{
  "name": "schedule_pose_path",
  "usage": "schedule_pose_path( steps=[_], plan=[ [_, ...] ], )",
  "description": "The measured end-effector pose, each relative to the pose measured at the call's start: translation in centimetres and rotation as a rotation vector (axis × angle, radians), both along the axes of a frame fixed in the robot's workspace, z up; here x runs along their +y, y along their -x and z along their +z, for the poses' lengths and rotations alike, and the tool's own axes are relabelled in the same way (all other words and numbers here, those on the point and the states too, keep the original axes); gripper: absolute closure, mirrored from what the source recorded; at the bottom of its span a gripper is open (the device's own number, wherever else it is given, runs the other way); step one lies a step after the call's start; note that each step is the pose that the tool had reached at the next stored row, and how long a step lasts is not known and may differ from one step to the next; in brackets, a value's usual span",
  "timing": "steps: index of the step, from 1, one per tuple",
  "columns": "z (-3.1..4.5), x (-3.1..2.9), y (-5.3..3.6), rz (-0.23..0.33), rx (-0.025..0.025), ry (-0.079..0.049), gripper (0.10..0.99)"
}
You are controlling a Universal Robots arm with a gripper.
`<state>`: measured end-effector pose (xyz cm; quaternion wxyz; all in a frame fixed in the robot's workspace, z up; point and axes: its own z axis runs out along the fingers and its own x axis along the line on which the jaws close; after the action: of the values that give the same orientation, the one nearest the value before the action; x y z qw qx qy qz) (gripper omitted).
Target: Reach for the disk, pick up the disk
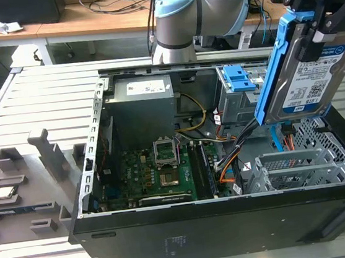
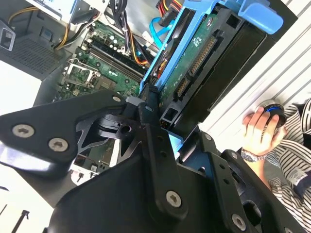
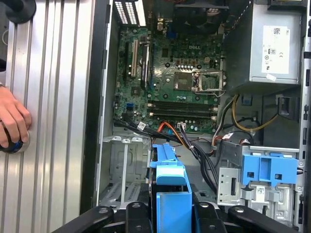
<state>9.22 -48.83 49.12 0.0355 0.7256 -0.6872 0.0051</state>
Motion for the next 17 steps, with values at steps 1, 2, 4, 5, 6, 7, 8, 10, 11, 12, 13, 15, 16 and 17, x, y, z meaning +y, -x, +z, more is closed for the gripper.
schedule_pose_path(
  steps=[1,2,4,5,6,7,8,10,11,12,13,15,16,17],
  plan=[
    [0.0,-0.12,0.0,0.0,0.0,0.0,0.718],
    [0.0,-0.24,0.0,0.0,0.0,0.0,0.718],
    [0.0,-0.52,0.0,0.0,0.0,0.001,0.718],
    [0.0,-0.75,0.0,0.0,0.0,0.001,0.718],
    [0.0,-0.81,0.0,0.0,0.0,0.001,0.718],
    [0.0,-0.84,0.0,0.0,0.0,0.001,0.718],
    [0.07,-0.85,-0.02,0.0,0.0,0.001,0.718],
    [0.42,-0.88,-0.02,0.0,0.0,0.002,0.718],
    [0.42,-0.96,-0.02,0.0,0.0,0.001,0.718],
    [0.43,-1.36,-0.03,0.0,0.0,0.001,0.718],
    [0.43,-1.79,-0.02,0.0,0.0,0.0,0.718],
    [0.43,-2.44,-0.02,0.0,0.0,0.0,0.718],
    [0.43,-3.15,-0.02,0.0,0.0,-0.001,0.718],
    [0.43,-3.43,-0.02,0.0,0.0,-0.001,0.718]
  ],
)
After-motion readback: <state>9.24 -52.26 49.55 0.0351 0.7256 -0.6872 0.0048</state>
